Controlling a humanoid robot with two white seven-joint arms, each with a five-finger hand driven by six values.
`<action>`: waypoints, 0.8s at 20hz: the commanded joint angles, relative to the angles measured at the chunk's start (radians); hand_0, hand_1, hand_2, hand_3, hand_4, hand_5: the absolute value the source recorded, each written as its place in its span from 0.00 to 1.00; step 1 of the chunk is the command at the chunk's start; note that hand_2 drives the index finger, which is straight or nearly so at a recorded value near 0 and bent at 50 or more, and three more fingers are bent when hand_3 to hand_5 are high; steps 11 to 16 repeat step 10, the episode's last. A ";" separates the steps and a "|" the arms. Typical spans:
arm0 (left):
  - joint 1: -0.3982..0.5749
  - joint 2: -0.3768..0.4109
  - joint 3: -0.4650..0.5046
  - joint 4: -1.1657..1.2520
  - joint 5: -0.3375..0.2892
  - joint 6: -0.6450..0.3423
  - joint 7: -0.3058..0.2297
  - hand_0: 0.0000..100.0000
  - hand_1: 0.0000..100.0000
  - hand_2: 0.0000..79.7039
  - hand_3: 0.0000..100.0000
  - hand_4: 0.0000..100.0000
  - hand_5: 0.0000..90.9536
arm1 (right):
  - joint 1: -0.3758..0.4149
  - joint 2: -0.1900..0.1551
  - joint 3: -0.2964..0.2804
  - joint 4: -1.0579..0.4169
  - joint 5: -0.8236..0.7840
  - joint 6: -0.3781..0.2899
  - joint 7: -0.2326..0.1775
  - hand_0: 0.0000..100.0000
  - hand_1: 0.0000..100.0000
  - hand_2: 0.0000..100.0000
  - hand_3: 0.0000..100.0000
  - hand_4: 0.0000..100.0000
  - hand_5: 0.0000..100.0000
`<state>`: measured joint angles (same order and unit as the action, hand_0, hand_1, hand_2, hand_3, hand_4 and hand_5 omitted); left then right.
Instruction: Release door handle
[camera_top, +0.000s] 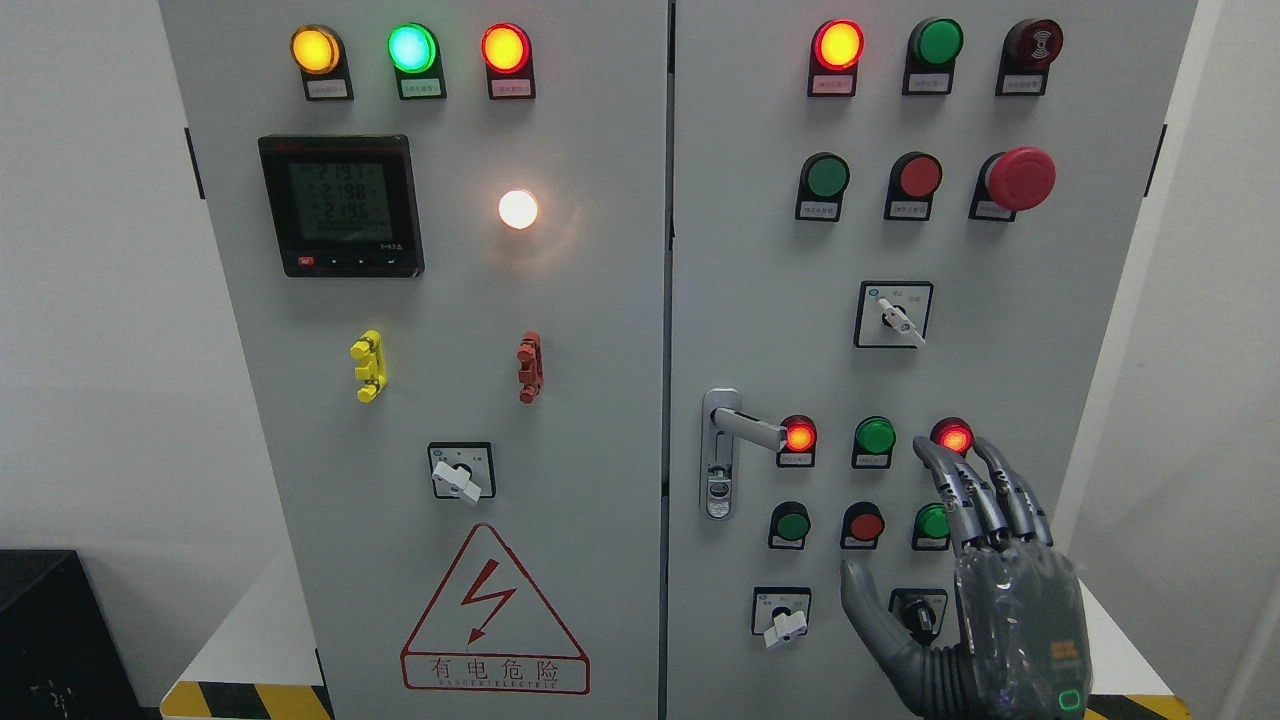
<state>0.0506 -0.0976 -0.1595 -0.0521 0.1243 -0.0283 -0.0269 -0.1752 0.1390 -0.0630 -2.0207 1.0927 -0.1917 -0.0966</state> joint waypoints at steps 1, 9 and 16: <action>0.000 -0.001 0.000 0.000 0.000 -0.001 0.001 0.00 0.00 0.06 0.11 0.00 0.00 | 0.000 0.001 -0.044 -0.023 -0.042 0.000 -0.011 0.39 0.24 0.00 0.00 0.00 0.00; 0.000 0.001 0.000 0.000 0.000 0.001 0.001 0.00 0.00 0.06 0.11 0.00 0.00 | 0.000 -0.003 -0.024 -0.046 -0.073 0.005 -0.021 0.41 0.22 0.00 0.00 0.00 0.00; 0.000 0.001 0.000 0.000 0.000 -0.001 0.001 0.00 0.00 0.06 0.11 0.01 0.00 | 0.002 -0.003 -0.018 -0.047 -0.073 0.002 -0.023 0.41 0.22 0.00 0.00 0.00 0.00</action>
